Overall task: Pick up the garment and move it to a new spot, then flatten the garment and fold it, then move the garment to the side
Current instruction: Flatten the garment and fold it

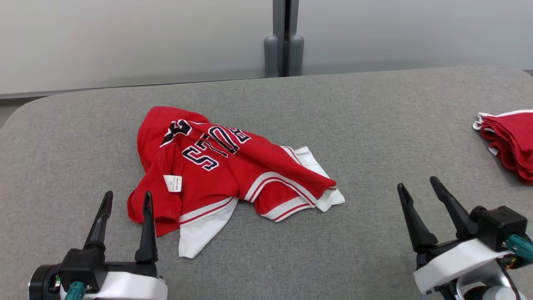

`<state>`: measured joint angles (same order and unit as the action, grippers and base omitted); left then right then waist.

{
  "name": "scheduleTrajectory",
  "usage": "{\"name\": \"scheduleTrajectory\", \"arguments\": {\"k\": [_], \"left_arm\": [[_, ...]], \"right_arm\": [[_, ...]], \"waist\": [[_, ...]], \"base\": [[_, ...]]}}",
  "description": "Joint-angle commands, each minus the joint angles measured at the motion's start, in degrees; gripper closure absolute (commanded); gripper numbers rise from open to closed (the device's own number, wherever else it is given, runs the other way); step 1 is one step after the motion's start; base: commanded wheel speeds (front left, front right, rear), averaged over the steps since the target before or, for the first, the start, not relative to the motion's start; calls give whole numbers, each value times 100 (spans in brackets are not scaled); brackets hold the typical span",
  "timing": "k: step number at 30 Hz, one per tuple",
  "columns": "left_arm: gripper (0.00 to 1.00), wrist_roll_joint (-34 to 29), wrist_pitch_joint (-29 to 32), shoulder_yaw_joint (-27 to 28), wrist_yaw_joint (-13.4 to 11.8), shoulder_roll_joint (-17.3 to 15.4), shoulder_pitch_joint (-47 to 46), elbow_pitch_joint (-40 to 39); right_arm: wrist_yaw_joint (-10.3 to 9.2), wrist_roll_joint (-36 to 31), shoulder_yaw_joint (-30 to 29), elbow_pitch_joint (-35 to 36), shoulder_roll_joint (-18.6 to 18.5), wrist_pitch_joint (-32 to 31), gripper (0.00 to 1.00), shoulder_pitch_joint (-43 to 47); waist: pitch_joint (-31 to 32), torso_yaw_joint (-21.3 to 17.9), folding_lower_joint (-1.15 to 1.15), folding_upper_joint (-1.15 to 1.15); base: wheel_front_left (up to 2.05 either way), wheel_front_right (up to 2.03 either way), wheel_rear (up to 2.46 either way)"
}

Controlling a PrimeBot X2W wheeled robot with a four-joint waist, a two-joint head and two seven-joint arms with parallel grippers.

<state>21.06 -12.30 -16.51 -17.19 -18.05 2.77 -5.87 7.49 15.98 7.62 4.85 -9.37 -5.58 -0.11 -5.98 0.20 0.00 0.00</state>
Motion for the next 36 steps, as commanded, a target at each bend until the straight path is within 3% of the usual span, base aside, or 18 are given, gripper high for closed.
{"name": "scheduleTrajectory", "arguments": {"k": [1, 9, 17, 18, 19, 26, 36], "left_arm": [[0, -47, -13, -3, 15, -10, -111, -21], [0, -75, -111, -163, 154, 158, -521, 116], [0, -92, -217, -192, 235, 285, -741, 287], [0, -93, -228, -186, 249, 295, -760, 301], [0, -95, -241, -185, 253, 305, -788, 321], [0, -115, -273, -126, 317, 333, -903, 402], [0, -186, -291, -3, 389, 295, -981, 390]], "right_arm": [[0, -25, 42, -16, -41, -25, 0, -58], [0, 225, 855, -811, -80, 4, 0, -545], [0, 460, 1261, -1859, -36, 341, 0, -1265], [0, 493, 1294, -1951, -44, 392, 52, -1335], [0, 543, 1336, -2016, -44, 463, 97, -1414], [0, 764, 1244, -1967, -268, 837, 100, -1610], [-1, 713, 196, -1063, -573, 462, 100, -1293]], "waist": [[-66, 70, 0, 0], [-420, 536, 0, 0], [-669, 745, 0, 0], [-694, 750, 0, 0], [-713, 752, 0, 0], [-805, 598, 0, 0], [-908, 156, 0, 0]], "base": [[0, 0, 0], [0, 0, 0], [0, 0, 0], [0, 0, 0], [0, 0, 0], [0, 0, 0], [0, 0, 0]]}}
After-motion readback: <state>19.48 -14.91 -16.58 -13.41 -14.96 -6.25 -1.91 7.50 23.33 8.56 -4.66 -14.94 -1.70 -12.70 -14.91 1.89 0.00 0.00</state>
